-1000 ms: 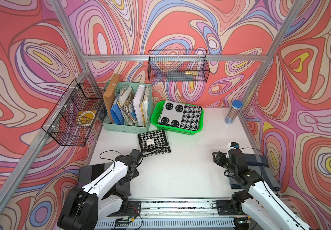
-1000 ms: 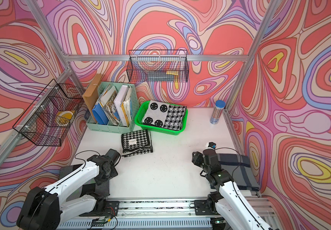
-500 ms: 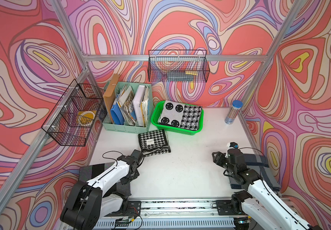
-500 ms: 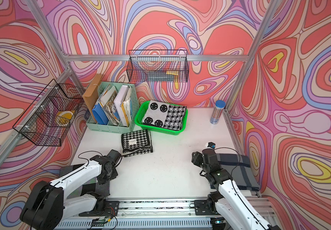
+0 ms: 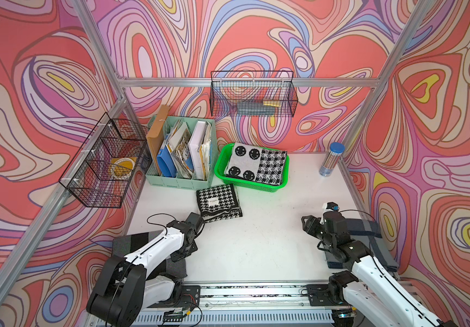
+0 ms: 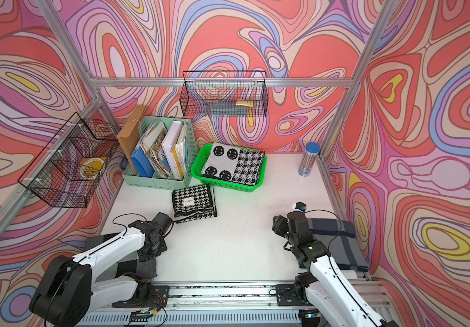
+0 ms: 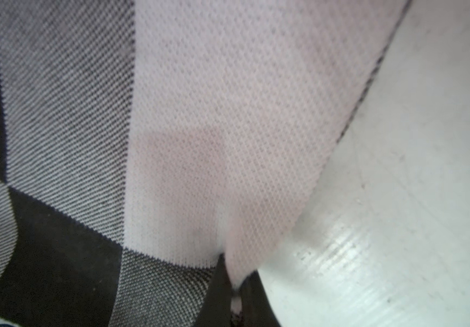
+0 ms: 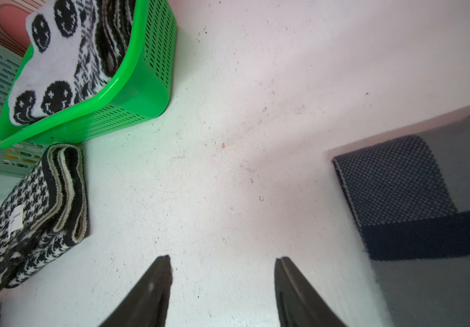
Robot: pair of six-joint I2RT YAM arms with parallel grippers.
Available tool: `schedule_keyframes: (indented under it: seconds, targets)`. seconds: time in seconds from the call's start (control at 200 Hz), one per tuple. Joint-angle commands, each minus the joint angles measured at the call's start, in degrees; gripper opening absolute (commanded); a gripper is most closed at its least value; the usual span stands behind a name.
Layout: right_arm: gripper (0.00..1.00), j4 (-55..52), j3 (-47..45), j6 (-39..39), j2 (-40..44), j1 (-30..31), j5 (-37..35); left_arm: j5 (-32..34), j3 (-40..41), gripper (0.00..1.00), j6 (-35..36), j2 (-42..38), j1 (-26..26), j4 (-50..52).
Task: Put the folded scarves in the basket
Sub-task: Move the scarf to the center of the board.
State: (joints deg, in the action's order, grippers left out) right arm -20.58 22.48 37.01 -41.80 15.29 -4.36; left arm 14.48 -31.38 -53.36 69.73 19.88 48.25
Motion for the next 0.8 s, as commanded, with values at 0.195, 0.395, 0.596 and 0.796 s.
schedule_keyframes:
  seconds: [0.195,0.395,0.596,0.796]
  targets:
    - [0.59,-0.43,0.48,0.32,-0.48,-0.35,-1.51,-12.72,0.71,0.0,3.24,-2.53,0.16,-4.67]
    - [0.59,-0.52,0.41,0.43,-0.48,-0.35,-1.88,-21.38,1.03,0.0,-0.39,-9.24,3.9,-6.17]
    - [0.6,-0.57,0.46,0.69,-0.83,-0.34,-2.27,-23.76,-1.06,0.0,-8.39,-9.51,15.48,-12.62]
    - [0.6,-0.74,0.66,0.86,-1.52,-0.36,-2.52,-21.94,-9.78,0.0,-13.76,2.92,29.53,-21.07]
